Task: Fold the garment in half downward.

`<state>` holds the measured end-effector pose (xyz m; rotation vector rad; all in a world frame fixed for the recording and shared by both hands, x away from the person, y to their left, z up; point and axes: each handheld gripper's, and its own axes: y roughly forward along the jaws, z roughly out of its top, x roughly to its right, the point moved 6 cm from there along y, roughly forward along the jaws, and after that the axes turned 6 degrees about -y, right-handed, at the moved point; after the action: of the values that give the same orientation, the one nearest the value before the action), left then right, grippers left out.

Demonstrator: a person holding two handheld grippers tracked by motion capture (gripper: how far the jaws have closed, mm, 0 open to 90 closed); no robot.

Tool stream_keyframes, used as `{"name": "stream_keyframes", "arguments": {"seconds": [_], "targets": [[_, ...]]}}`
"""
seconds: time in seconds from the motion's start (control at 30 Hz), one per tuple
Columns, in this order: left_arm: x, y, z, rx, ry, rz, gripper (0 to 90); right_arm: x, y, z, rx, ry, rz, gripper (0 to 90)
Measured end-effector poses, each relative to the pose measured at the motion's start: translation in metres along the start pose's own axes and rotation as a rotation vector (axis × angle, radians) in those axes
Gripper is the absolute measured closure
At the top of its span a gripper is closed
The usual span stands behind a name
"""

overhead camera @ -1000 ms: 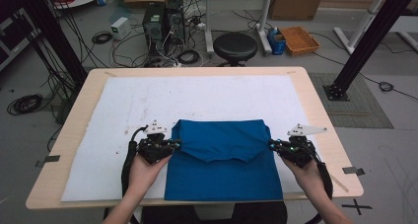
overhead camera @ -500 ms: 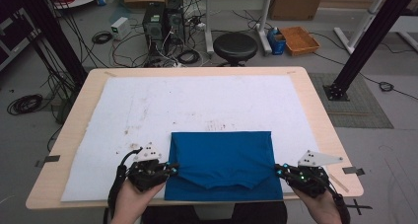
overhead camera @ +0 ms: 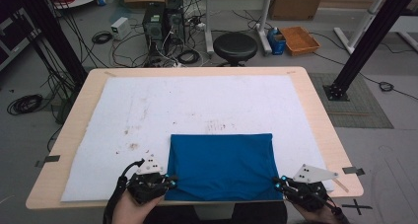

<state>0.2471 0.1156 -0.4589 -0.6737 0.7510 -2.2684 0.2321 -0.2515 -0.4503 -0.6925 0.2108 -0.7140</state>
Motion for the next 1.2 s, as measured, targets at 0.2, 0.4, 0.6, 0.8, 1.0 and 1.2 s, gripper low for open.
{"name": "stream_keyframes", "arguments": {"seconds": [0.2, 0.4, 0.6, 0.8, 1.0, 1.2], "targets": [[-0.004, -0.003, 0.002, 0.019, 0.011, 0.049, 67.1, 0.002, -0.002, 0.002, 0.016, -0.015, -0.023, 85.0], [-0.024, -0.006, 0.027, 0.11, 0.001, 0.113, 51.9, 0.034, -0.001, 0.021, 0.068, -0.003, -0.117, 74.4], [-0.064, 0.008, 0.054, 0.17, -0.043, 0.176, 49.6, 0.084, 0.018, 0.044, 0.096, 0.079, -0.185, 70.3], [-0.099, 0.033, 0.075, 0.179, -0.084, 0.221, 49.6, 0.122, 0.051, 0.051, 0.081, 0.194, -0.194, 67.3], [-0.118, 0.055, 0.084, 0.141, -0.113, 0.234, 49.6, 0.138, 0.082, 0.05, 0.014, 0.248, -0.185, 62.7], [-0.123, 0.069, 0.076, 0.062, -0.14, 0.224, 51.7, 0.136, 0.102, 0.042, -0.057, 0.253, -0.141, 65.1]]}}
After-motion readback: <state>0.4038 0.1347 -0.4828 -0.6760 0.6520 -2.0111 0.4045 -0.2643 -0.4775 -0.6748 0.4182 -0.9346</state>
